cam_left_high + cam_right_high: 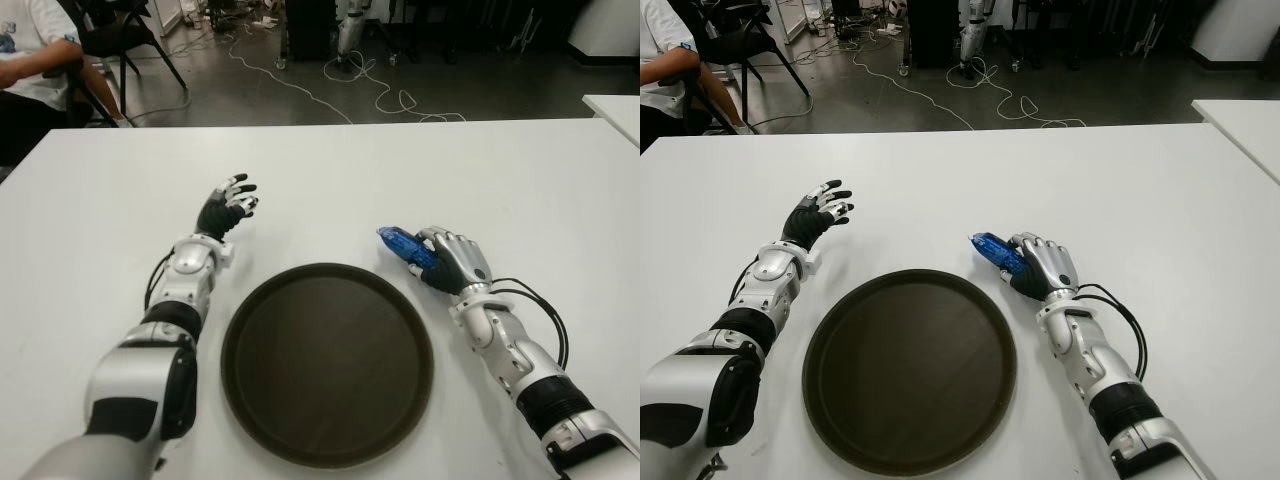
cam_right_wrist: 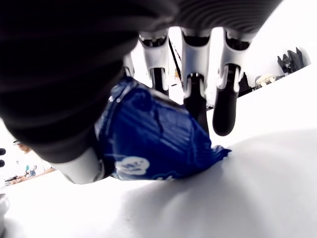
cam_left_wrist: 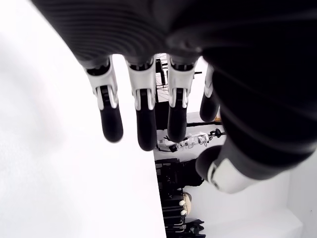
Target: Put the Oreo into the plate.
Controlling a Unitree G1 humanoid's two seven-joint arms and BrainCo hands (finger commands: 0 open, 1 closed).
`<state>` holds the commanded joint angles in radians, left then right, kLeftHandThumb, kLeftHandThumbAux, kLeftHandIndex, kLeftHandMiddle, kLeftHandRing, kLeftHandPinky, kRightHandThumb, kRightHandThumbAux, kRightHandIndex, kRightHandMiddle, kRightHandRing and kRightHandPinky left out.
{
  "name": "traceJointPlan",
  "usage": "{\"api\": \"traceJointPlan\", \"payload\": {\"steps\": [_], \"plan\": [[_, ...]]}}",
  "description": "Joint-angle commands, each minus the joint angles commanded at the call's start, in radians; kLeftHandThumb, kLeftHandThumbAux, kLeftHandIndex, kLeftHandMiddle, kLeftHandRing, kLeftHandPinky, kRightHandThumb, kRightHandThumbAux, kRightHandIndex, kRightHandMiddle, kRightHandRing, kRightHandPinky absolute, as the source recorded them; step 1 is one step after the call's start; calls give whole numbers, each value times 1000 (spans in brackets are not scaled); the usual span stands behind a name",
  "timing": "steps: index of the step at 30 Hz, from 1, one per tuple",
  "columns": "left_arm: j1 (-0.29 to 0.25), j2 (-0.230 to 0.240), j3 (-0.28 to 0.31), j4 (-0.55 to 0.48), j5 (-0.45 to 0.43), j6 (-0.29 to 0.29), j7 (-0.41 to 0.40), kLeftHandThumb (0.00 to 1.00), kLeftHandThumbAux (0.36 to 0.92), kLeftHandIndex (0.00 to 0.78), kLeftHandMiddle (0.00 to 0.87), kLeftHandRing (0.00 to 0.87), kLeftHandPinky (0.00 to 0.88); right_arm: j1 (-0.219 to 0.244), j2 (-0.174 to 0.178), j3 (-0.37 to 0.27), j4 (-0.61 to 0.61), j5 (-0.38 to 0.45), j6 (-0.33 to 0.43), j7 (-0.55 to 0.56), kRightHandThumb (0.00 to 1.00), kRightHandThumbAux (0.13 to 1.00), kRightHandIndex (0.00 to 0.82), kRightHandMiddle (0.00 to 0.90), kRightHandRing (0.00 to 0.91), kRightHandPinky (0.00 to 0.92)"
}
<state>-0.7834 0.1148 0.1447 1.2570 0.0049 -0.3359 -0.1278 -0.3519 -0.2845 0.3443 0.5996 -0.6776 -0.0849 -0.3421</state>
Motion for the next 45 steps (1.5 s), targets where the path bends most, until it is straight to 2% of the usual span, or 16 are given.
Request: {"api": "traceJointPlan", "payload": {"steps": [10,24,30,32,36,45], "plan": [[-1,0,-1,5,3,1,4,116,729,139,209,214,226,-3,4,-2,-8,-11,-17,-55,694,731,428,695,695,668],[-1,3,0,9,4,-3,5,117,727,142,215,221,228,7,-1,-2,-138,-43,10,-90,693,733,426,659,657,638],[1,4,-2,9,7,-8,3,111,729,139,208,216,230,16,-11,5,-185,-63,-6,-110,693,732,427,669,661,639],[1,5,-3,8,8,-8,4,112,728,140,208,217,233,13,-14,6,-198,-72,-9,-113,693,732,426,671,662,637],[0,7,-5,8,9,4,5,112,714,137,204,210,204,-28,-23,5,-207,-84,-30,-110,693,731,426,677,665,634],[-2,10,-4,7,7,13,-1,122,704,138,207,216,223,-49,-17,2,-229,-88,-44,-106,694,731,427,682,673,655]]}}
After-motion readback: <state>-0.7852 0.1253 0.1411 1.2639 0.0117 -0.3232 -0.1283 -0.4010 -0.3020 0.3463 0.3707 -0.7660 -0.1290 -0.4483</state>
